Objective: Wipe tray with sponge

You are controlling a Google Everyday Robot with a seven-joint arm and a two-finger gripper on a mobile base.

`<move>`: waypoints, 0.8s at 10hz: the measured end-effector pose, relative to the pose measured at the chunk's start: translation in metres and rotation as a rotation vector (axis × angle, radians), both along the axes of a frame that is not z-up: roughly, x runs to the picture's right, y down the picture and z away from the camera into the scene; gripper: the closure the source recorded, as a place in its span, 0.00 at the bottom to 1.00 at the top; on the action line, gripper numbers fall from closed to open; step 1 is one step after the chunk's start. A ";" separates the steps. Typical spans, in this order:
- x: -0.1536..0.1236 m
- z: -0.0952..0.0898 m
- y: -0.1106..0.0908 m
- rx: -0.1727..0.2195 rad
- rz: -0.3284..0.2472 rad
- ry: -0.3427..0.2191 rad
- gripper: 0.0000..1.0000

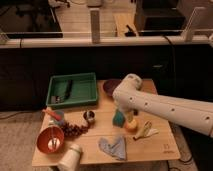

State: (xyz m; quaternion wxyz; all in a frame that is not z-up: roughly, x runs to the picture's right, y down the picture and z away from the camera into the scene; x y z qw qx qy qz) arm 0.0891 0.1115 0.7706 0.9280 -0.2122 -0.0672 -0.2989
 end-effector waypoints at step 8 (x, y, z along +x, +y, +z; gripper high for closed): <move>-0.024 0.007 -0.009 0.007 -0.070 -0.073 0.28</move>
